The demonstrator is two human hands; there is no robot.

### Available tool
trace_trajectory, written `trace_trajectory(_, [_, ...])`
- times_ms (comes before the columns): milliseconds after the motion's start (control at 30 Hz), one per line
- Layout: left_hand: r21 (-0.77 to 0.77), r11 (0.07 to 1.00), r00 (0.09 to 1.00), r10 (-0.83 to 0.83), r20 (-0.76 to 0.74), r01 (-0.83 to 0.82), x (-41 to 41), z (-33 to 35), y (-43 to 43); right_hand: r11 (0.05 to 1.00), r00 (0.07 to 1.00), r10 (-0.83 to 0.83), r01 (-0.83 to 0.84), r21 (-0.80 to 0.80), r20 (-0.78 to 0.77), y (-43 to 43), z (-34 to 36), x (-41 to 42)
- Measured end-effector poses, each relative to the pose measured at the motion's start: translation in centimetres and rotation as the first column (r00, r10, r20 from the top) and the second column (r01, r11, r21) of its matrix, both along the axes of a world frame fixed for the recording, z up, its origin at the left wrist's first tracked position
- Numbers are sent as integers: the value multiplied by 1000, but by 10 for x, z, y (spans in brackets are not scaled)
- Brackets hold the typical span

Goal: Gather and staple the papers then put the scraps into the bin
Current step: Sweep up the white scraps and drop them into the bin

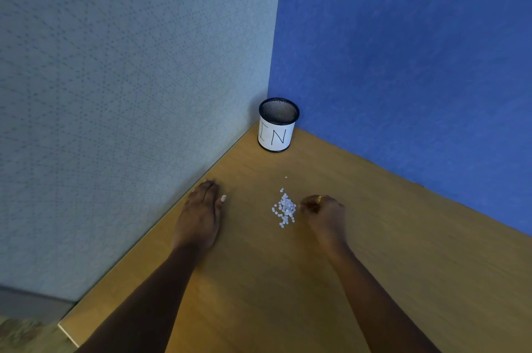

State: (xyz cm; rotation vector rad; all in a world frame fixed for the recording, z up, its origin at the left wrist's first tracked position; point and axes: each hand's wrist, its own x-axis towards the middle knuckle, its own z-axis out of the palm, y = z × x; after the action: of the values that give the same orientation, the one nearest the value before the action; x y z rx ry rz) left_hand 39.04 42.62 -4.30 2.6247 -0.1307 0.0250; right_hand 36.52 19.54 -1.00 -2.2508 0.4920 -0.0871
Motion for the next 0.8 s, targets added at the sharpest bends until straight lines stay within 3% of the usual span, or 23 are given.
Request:
trace_trajectory(100, [-7, 1000, 1000, -3, 12, 3, 0, 2, -1, 992, 974, 56, -29, 121, -218, 6, 2, -2])
trace_trajectory(200, [-4, 1000, 1000, -9, 18, 9, -1, 1, -1, 987, 957, 107, -70, 146, -268, 17, 1, -1])
trace_trajectory(400, [-11, 1000, 1000, -4, 11, 4, 0, 1, -1, 975, 979, 40, 6, 222, -199, 26, 1, 10])
trace_trajectory(633, [-2, 1000, 1000, -5, -1, 5, -1, 1, -1, 961, 1000, -27, 28, 276, -5, 33, -2, 28])
trace_trajectory(700, [5, 1000, 1000, -5, -4, 5, -1, 1, -1, 979, 998, -15, 1, 202, 67, 32, -1, 32])
trace_trajectory(800, [6, 1000, 1000, -3, -9, 3, 0, 1, -2, 998, 993, 59, -57, -29, 105, 27, -2, 37])
